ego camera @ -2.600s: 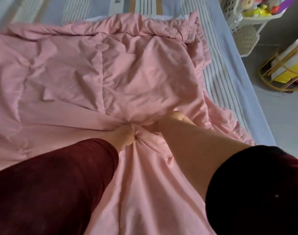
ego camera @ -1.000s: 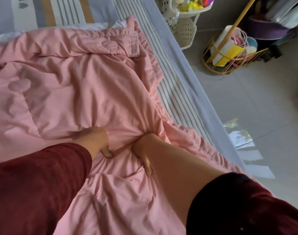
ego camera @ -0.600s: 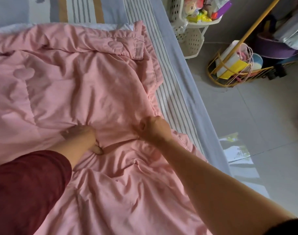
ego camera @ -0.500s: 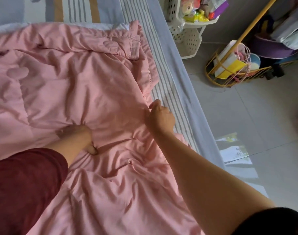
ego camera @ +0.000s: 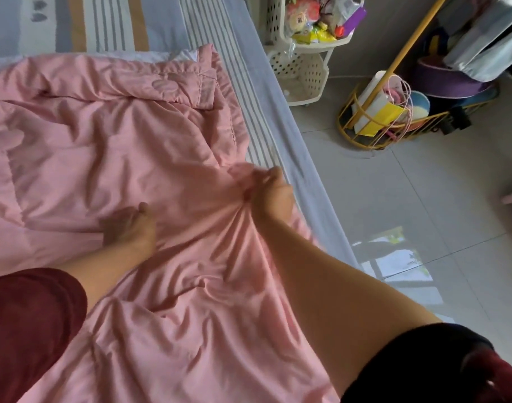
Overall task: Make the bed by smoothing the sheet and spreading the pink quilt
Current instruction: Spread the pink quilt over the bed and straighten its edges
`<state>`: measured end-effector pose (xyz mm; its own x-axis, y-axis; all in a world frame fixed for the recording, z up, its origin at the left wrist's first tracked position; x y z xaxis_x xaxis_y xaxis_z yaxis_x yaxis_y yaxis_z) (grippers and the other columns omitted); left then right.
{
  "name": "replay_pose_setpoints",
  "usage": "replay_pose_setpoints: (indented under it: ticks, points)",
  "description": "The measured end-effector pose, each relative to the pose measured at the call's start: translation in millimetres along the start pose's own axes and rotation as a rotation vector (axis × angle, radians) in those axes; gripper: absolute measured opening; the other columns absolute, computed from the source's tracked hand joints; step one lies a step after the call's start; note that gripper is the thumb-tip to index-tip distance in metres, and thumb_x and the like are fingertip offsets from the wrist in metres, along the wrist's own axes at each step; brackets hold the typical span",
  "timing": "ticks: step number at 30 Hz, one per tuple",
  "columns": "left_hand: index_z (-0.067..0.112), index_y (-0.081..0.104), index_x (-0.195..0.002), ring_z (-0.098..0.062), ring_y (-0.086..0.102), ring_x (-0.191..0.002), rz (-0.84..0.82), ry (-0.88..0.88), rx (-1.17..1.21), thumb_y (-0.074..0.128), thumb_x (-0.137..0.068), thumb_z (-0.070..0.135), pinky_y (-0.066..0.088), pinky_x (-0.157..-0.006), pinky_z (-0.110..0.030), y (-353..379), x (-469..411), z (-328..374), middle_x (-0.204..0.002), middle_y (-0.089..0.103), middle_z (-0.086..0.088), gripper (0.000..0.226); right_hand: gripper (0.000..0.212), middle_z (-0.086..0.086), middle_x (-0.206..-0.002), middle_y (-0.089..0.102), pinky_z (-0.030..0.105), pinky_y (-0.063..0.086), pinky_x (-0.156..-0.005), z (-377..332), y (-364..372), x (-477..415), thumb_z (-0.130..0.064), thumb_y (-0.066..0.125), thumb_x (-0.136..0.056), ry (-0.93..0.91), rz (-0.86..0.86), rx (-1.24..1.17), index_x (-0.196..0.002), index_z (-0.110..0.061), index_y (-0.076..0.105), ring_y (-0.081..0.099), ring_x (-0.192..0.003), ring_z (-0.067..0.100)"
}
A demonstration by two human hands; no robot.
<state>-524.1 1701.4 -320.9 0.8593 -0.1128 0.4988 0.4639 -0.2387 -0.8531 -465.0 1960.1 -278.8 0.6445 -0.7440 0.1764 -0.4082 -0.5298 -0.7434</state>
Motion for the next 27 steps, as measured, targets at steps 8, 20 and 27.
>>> replay_pose_setpoints:
  ticks: [8,20,27]
  points:
    - [0.012,0.037,-0.133,-0.036,0.034,-0.121,0.293,0.119,0.29,0.055,-0.09,0.033,0.038,-0.092,-0.049,-17.5,-0.2,57.4,-0.129,0.038,-0.018,0.051,0.063,0.004,-0.151,0.035,0.059,0.027,-0.11,43.8,-17.7,-48.5,-0.032,0.05,-0.092,0.034,-0.103,0.209,-0.144,-0.037,0.014,0.031,-0.139,0.032]
    - [0.017,0.037,-0.139,-0.03,0.04,-0.126,0.302,0.212,0.297,0.057,-0.087,0.031,0.038,-0.097,-0.042,-18.1,-10.2,43.8,-0.136,0.04,-0.008,0.057,0.06,0.008,-0.162,0.007,0.052,-0.001,-0.119,-18.4,49.1,1.2,-0.031,0.048,-0.096,-0.465,-0.172,0.493,-0.149,-0.019,0.024,-0.005,-0.149,0.027]
    - [0.016,0.039,-0.137,-0.033,0.046,-0.117,0.503,0.143,0.292,0.056,-0.088,0.023,0.039,-0.094,-0.043,-51.3,-40.0,-20.5,-0.128,0.043,-0.011,0.052,0.081,0.003,-0.162,-0.007,0.057,0.002,-0.118,-84.0,116.2,16.5,-0.051,0.057,-0.088,-0.617,-0.398,0.595,-0.15,-0.017,0.017,-0.011,-0.148,0.029]
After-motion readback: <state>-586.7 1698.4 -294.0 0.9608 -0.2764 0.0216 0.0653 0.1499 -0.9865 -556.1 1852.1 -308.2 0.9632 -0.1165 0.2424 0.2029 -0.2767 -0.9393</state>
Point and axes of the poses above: each hand's wrist, its own x-axis away from the middle knuckle, its own y-axis out of the palm, z = x × y, the point moved 7 cm from there along -x, towards the middle knuckle
